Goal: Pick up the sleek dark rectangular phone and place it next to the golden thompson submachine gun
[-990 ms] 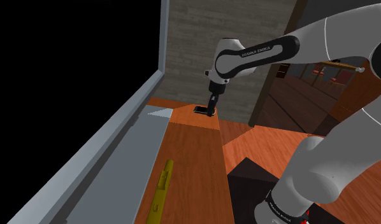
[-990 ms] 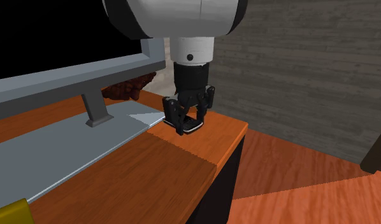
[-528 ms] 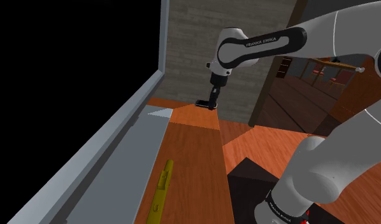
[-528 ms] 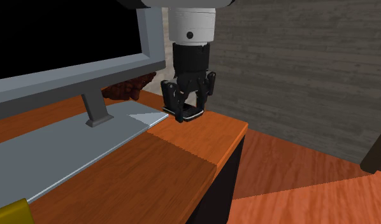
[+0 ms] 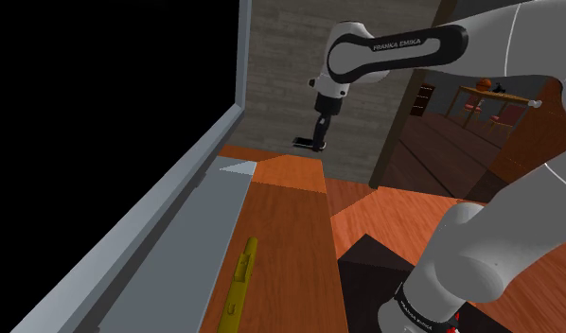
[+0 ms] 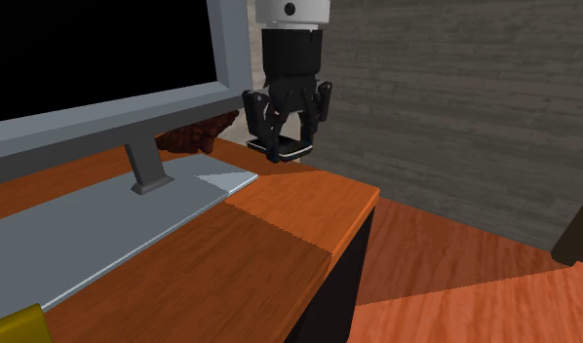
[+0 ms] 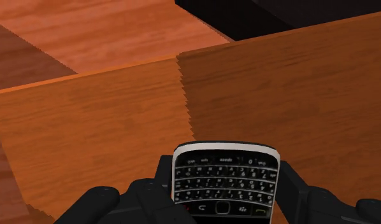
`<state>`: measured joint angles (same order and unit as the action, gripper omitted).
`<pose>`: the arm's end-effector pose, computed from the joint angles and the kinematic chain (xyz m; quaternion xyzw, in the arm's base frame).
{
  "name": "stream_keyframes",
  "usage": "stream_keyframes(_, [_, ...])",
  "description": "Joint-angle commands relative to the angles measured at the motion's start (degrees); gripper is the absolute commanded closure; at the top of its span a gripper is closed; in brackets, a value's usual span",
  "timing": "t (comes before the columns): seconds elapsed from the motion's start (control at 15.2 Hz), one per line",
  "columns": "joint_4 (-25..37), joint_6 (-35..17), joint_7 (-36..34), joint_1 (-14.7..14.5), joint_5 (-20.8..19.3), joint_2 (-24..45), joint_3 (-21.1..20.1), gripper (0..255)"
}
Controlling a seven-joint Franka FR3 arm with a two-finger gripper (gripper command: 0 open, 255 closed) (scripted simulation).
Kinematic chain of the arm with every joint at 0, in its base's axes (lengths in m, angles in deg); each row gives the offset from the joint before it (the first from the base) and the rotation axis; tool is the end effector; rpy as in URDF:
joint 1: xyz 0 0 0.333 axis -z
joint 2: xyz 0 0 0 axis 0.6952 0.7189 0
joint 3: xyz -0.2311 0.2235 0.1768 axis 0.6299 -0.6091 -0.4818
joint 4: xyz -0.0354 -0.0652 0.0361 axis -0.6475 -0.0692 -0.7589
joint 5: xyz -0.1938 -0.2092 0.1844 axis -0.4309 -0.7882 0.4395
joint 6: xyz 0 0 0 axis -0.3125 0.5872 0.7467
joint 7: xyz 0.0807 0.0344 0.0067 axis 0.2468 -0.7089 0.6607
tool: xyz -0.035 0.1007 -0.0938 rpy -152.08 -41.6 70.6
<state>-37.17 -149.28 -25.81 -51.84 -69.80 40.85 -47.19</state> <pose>0.3776 -0.0516 0.5452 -0.9716 -0.2365 -0.0038 0.0070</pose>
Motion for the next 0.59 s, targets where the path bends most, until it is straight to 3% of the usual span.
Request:
stream_keyframes(0.0, [1.4, 1.6, 0.0, 0.0, 0.0, -0.3, -0.1, 255])
stream_keyframes(0.53, [4.9, 6.4, -1.4, -0.5, 0.3, -1.5, -1.3, 255])
